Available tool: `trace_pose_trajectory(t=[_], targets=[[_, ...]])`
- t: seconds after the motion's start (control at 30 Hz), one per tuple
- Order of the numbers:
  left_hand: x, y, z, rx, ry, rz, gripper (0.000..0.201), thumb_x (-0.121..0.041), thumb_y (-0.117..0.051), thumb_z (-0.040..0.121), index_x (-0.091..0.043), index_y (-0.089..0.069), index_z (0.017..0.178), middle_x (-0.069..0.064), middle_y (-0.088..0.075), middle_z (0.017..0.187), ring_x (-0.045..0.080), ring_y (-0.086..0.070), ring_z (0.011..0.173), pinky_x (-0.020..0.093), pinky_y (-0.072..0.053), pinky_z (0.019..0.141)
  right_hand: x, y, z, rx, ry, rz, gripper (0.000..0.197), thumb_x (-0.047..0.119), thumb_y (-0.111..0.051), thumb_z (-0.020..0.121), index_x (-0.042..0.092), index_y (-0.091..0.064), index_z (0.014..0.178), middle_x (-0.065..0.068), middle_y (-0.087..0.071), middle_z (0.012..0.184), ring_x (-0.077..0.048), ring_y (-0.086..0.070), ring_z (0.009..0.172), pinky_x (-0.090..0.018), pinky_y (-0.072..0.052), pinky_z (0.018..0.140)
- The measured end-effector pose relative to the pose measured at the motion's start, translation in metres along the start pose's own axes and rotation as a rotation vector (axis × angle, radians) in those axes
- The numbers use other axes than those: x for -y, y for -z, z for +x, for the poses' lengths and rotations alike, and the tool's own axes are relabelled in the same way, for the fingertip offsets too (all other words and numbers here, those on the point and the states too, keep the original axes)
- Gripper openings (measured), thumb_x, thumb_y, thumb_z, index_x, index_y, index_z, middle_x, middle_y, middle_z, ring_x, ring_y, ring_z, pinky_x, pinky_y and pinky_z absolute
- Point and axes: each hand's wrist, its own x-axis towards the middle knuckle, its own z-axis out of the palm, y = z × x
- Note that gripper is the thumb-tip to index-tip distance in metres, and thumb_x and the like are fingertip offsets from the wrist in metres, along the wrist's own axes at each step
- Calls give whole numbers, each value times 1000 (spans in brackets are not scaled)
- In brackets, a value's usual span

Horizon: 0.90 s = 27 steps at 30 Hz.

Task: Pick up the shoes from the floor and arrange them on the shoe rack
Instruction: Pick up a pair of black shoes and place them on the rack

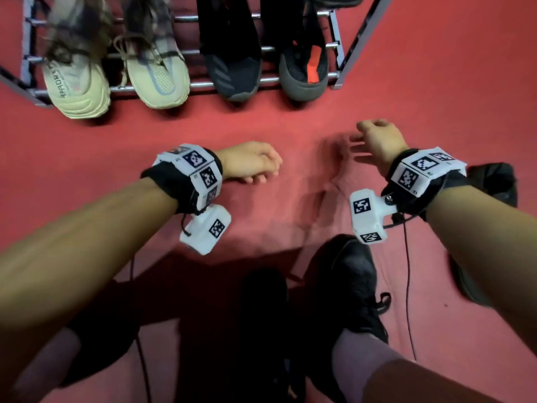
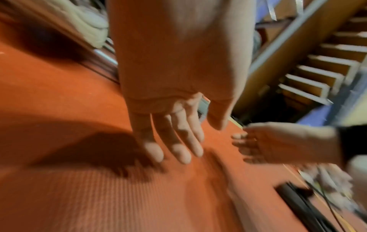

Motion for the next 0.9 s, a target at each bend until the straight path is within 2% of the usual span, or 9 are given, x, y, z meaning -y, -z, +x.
trace_pose_trajectory(t=[0.1,0.17,0.23,0.3,0.47,0.53,0.6,0.77,0.9], targets=[[9,-26,-19,283,-34,189,14,-11,-55,93,-17,-55,105,0,-54,84,9,-46,63,19,-36,57,-12,24,-11,-51,-25,3,7,18,-41,97,16,-44,103,0,-53,75,-13,-52,61,-27,-44,53],[14,-40,-31,412,-38,363,30,-15,-60,90,-14,-53,119,-4,-56,96,-2,-51,67,7,-40,62,-20,38,-18,-59,-42,-7,15,19,-43,97,16,-43,111,0,-57,79,-13,-56,64,-28,-45,53],[21,-56,-40,500,-10,519,43,-23,-64,88,-13,-51,128,-1,-56,113,2,-53,81,4,-39,68,-27,48,-24,-55,-45,-28,16,20,-44,96,17,-44,112,0,-59,80,-14,-58,65,-27,-46,54],[31,-71,-44,551,28,658,53,-29,-69,83,-15,-49,130,0,-55,121,8,-51,96,9,-39,73,-33,57,-27,-60,-33,-26,13,20,-44,96,16,-45,109,1,-59,80,-14,-57,65,-27,-46,54],[42,-90,-42,534,19,777,63,-30,-78,74,-12,-50,128,5,-54,126,14,-52,100,24,-43,88,-50,80,-22,-235,-43,-110,13,20,-48,92,15,-50,104,-3,-60,85,-13,-54,68,-32,-49,61],[39,-90,-39,517,18,807,57,-26,-77,76,-8,-55,124,5,-59,123,15,-54,96,18,-44,76,-62,93,-15,-372,-37,-227,29,26,-50,87,11,-59,110,-13,-65,107,-26,-63,91,-41,-53,84],[36,-89,-34,527,11,848,48,-23,-76,78,-5,-59,119,7,-64,119,12,-54,89,9,-39,61,-70,108,-13,-481,-39,-320,39,29,-50,86,9,-60,118,-16,-62,122,-34,-58,113,-42,-44,100],[36,-83,-23,552,-12,858,42,-21,-76,77,-6,-64,114,8,-67,108,10,-55,85,7,-38,62,-90,130,-11,-525,-63,-299,42,26,-46,87,6,-60,120,-17,-61,124,-34,-56,116,-34,-42,98],[13,-68,-9,465,-25,856,29,-19,-72,80,-9,-65,106,-3,-60,89,13,-55,84,20,-41,72,-106,144,-8,-626,-63,-255,37,19,-43,91,7,-58,122,-16,-59,128,-31,-53,119,-31,-38,97]])
